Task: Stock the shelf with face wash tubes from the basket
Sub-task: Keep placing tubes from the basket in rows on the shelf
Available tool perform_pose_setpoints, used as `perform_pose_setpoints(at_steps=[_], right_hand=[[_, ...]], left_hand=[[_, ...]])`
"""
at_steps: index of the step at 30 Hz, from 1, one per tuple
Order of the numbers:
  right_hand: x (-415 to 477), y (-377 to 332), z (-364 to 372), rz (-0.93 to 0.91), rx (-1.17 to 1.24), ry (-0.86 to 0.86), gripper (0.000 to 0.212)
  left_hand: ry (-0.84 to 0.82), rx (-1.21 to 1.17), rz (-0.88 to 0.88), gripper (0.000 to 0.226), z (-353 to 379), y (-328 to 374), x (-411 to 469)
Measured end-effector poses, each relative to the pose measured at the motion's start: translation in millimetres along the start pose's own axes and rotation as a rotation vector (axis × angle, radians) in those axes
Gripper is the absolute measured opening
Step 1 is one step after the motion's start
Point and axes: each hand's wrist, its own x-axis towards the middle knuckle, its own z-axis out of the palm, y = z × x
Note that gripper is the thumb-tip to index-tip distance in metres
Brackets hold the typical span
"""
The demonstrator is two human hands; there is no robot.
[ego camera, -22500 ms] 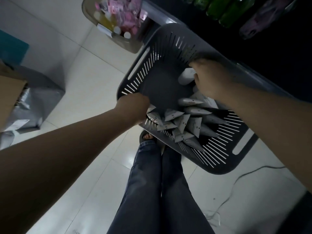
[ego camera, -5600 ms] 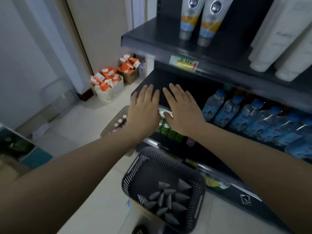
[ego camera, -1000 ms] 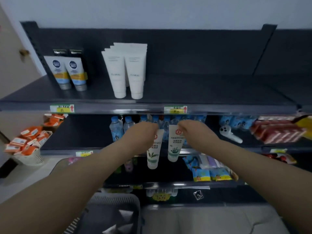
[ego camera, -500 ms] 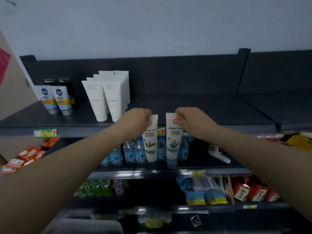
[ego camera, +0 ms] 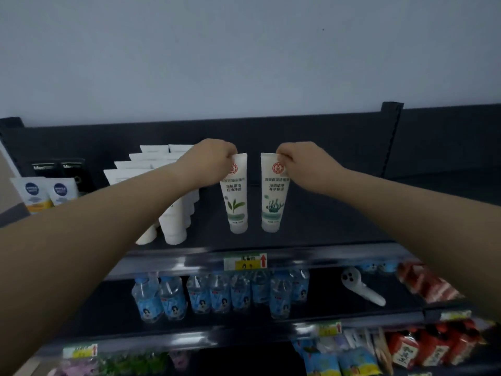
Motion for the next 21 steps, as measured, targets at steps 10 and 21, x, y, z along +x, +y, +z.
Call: perform_pose_setpoints(at_steps=[10, 21], right_hand=[[92.1, 6.0, 29.1, 0.024, -0.024, 0.020, 0.025], [156.6, 27.8, 65.3, 0.023, -0.025, -0.008, 0.026]], left_hand=[[-0.061, 0.049, 0.013, 0.022, -4.7, -53.5, 84.6], [-0.116, 0.057, 0.002, 0.028, 15.2, -89.7, 137.7]])
